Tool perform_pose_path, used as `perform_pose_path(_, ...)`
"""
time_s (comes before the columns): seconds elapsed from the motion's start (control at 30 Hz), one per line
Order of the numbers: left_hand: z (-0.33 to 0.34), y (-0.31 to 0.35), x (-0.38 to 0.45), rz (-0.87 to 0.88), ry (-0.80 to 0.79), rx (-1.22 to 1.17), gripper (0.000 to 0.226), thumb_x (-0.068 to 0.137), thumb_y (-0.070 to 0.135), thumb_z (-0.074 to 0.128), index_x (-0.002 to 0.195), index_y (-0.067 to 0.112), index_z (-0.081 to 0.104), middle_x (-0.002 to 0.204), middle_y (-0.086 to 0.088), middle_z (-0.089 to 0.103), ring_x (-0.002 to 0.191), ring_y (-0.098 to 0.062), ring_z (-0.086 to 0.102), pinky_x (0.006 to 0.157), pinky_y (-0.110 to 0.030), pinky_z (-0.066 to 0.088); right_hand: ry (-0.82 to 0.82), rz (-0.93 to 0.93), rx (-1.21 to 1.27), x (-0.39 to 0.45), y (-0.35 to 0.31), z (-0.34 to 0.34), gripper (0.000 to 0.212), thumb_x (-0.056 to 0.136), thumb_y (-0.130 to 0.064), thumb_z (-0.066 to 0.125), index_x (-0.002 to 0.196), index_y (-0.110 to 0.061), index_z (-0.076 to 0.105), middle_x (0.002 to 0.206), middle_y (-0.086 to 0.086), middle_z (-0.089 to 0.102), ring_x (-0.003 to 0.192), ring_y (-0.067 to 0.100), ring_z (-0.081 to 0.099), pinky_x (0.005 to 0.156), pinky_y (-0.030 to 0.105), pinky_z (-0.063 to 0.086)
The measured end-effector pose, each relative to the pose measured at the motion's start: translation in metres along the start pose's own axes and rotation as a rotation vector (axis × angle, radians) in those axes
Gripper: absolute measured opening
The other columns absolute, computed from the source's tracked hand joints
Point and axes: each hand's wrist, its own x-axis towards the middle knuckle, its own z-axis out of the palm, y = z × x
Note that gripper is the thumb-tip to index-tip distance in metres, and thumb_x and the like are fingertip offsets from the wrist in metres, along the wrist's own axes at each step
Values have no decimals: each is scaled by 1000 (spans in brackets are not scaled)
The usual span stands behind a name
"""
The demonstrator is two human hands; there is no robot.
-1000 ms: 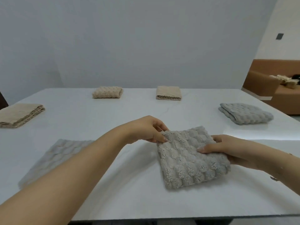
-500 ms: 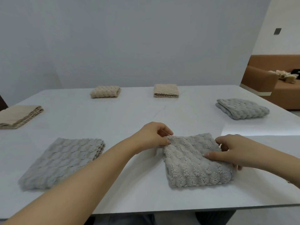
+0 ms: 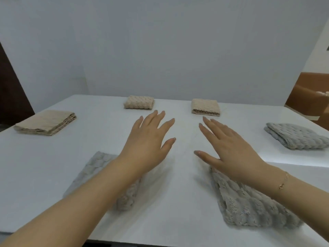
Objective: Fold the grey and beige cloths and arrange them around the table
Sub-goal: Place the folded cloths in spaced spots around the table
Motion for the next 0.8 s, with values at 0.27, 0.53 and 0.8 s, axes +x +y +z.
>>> perform_pose_path(0.27, -17, -125, -21, -186, 19, 150, 67, 88, 57, -1, 150, 35, 3, 161, 1, -6, 147, -16, -12, 118, -44, -5, 19, -127, 121, 102, -95, 14, 76, 88, -69, 7, 150, -30, -11, 158, -12, -16, 145, 5, -14, 118, 29, -7)
perform_pose_path(0.53, -26, -269, -43, -341, -26, 108, 60, 95, 54, 17, 150, 31, 16, 160, -3, 13, 146, -18, 3, 115, -42, 1, -78, -168, 210, 210, -202, 17, 73, 89, -69, 7, 148, -34, -16, 157, -14, -19, 143, 2, -18, 119, 29, -8)
perform_pose_path(0.8, -112, -346, -86, -493, -128, -5, 60, 97, 53, 17, 152, 29, 12, 160, -3, 12, 147, -18, 8, 113, -46, 9, -242, -167, 323, 261, -300, -47, 76, 85, -72, 2, 148, -35, -17, 157, -16, -18, 142, 0, -19, 119, 28, -7)
